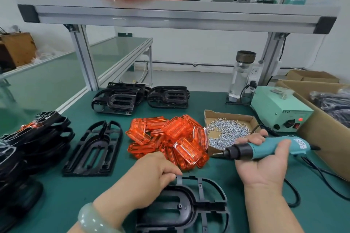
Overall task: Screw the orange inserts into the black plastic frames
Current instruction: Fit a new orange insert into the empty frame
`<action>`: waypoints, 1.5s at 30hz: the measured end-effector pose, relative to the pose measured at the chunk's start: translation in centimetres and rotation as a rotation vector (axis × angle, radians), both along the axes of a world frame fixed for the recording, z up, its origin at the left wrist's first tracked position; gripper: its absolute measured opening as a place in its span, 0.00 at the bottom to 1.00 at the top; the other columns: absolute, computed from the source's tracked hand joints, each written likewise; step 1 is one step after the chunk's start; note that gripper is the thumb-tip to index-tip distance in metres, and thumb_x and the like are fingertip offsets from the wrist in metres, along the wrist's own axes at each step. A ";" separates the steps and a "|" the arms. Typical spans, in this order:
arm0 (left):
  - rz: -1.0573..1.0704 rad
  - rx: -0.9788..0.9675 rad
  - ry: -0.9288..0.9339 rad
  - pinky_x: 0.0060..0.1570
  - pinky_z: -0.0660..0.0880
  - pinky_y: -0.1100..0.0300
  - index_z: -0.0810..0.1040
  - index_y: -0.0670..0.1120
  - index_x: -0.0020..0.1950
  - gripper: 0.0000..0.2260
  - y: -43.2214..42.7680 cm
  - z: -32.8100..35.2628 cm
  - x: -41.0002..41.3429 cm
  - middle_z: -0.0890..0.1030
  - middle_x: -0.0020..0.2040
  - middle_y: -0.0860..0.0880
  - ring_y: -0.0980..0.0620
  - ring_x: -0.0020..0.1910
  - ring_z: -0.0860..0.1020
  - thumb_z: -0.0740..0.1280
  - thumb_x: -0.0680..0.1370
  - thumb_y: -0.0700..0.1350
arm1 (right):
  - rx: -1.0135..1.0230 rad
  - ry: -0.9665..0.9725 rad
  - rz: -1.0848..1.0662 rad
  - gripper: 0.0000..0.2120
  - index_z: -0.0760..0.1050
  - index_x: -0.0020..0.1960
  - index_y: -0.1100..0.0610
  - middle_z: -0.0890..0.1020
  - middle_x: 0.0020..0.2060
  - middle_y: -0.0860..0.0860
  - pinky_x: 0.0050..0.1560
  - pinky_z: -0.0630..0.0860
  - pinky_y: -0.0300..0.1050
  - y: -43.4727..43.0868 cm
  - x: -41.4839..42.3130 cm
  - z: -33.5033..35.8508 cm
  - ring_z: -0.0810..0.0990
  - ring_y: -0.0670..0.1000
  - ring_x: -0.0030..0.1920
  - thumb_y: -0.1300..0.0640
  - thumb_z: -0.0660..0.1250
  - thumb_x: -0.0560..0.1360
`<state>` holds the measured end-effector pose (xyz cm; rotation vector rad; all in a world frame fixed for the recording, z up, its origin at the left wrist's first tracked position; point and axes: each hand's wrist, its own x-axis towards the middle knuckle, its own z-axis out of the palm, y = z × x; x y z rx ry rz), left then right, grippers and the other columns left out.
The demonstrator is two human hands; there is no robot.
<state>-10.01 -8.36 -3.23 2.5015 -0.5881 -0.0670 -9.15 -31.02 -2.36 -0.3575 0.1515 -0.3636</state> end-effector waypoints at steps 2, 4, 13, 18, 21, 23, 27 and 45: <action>-0.013 0.021 -0.028 0.55 0.67 0.67 0.81 0.59 0.53 0.08 -0.4 -0.1 0.3 0.72 0.46 0.59 0.61 0.51 0.71 0.64 0.78 0.49 | 0.008 0.036 -0.010 0.19 0.69 0.47 0.50 0.69 0.38 0.44 0.48 0.64 0.37 -0.5 0.4 -0.8 0.68 0.44 0.40 0.38 0.48 0.82; -0.032 0.038 -0.045 0.52 0.66 0.71 0.83 0.57 0.52 0.08 -0.7 0.0 0.6 0.72 0.44 0.61 0.61 0.49 0.72 0.66 0.77 0.48 | 0.023 0.037 -0.026 0.19 0.70 0.46 0.51 0.69 0.38 0.44 0.47 0.65 0.38 -0.6 0.8 -1.0 0.69 0.44 0.38 0.38 0.50 0.81; -0.171 0.216 -0.114 0.53 0.72 0.61 0.82 0.56 0.56 0.10 -1.3 0.9 1.7 0.76 0.48 0.55 0.56 0.50 0.76 0.64 0.79 0.49 | 0.136 -0.052 0.010 0.19 0.70 0.44 0.51 0.70 0.32 0.43 0.37 0.73 0.37 -1.0 1.7 -1.4 0.71 0.42 0.29 0.36 0.56 0.77; -0.047 0.080 -0.227 0.56 0.71 0.60 0.81 0.56 0.55 0.09 -1.2 1.5 2.7 0.79 0.50 0.56 0.56 0.51 0.75 0.65 0.77 0.50 | 0.134 -0.054 0.001 0.19 0.70 0.44 0.52 0.70 0.31 0.44 0.36 0.74 0.36 -0.9 1.8 -1.3 0.71 0.42 0.28 0.36 0.55 0.77; -0.035 0.140 -0.317 0.67 0.58 0.63 0.72 0.57 0.68 0.19 -2.4 1.2 4.4 0.73 0.66 0.58 0.54 0.65 0.66 0.66 0.77 0.45 | 0.131 -0.047 0.002 0.20 0.70 0.44 0.52 0.71 0.31 0.44 0.37 0.73 0.37 -0.9 1.8 -1.3 0.72 0.42 0.28 0.36 0.55 0.78; -0.099 0.214 -0.311 0.69 0.54 0.63 0.66 0.57 0.72 0.26 -3.1 1.0 5.2 0.68 0.71 0.59 0.54 0.67 0.60 0.67 0.76 0.42 | 0.144 -0.048 0.006 0.20 0.70 0.44 0.52 0.71 0.31 0.44 0.36 0.74 0.36 -0.9 1.8 -1.3 0.72 0.42 0.28 0.36 0.55 0.78; -0.142 0.364 -0.351 0.68 0.58 0.57 0.65 0.57 0.72 0.27 -3.7 0.4 6.0 0.70 0.68 0.58 0.53 0.66 0.61 0.67 0.74 0.46 | 0.149 -0.043 0.008 0.19 0.71 0.44 0.53 0.71 0.32 0.44 0.36 0.74 0.36 -0.8 1.8 -1.4 0.72 0.42 0.28 0.37 0.56 0.77; 0.178 -0.255 -0.385 0.47 0.65 0.80 0.77 0.56 0.56 0.23 -1.9 4.3 -1.4 0.74 0.46 0.65 0.68 0.50 0.72 0.70 0.63 0.60 | 0.111 -0.046 0.008 0.20 0.70 0.44 0.52 0.70 0.32 0.44 0.36 0.75 0.37 -0.7 1.8 -1.5 0.71 0.42 0.28 0.36 0.55 0.78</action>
